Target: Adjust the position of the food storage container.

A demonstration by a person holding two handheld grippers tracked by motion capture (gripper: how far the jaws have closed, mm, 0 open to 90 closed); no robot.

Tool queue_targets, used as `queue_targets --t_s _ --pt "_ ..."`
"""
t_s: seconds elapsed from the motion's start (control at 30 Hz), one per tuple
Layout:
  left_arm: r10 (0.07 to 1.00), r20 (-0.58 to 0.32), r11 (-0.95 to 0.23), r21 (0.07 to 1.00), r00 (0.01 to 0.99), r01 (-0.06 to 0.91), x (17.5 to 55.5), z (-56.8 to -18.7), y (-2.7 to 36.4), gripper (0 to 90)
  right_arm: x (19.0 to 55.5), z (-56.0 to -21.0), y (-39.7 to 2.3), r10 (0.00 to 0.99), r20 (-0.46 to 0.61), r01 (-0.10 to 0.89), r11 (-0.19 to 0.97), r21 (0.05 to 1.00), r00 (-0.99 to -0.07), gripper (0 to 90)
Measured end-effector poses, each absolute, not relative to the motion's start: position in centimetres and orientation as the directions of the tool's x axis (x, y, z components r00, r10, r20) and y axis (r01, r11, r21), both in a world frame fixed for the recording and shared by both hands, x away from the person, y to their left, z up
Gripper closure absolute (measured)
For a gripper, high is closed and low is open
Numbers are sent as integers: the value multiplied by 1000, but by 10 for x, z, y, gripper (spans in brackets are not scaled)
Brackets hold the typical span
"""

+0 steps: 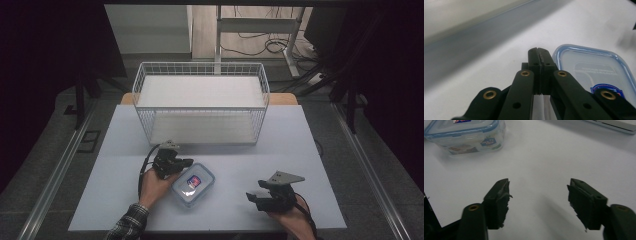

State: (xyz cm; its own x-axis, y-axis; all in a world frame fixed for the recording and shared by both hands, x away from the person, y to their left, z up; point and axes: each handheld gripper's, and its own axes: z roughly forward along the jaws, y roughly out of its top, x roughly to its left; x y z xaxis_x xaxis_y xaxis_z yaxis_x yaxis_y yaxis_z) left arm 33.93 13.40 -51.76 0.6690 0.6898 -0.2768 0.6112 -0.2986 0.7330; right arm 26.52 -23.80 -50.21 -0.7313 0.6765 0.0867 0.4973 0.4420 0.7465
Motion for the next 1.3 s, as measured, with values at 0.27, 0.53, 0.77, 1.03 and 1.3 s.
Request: queue_targets --t_s 0.27,0.53,0.77,1.03,1.3 --pt "732 -230 -255 780 641 571 298 -501 164 899 269 -496 -228 621 58 442 486 754 -782 690" --pt "758 -214 -277 750 616 601 234 -513 187 896 289 -491 -192 538 1 365 570 736 -843 892" --pt "754 -231 -328 680 615 656 224 -526 180 870 323 -500 -147 523 20 371 575 729 -852 891" --pt "751 -216 -371 644 624 669 236 -530 158 887 333 -509 -131 507 73 403 580 708 -859 890" --pt "766 -217 -354 642 605 680 256 -532 151 896 324 -507 -147 543 114 458 557 693 -832 890"
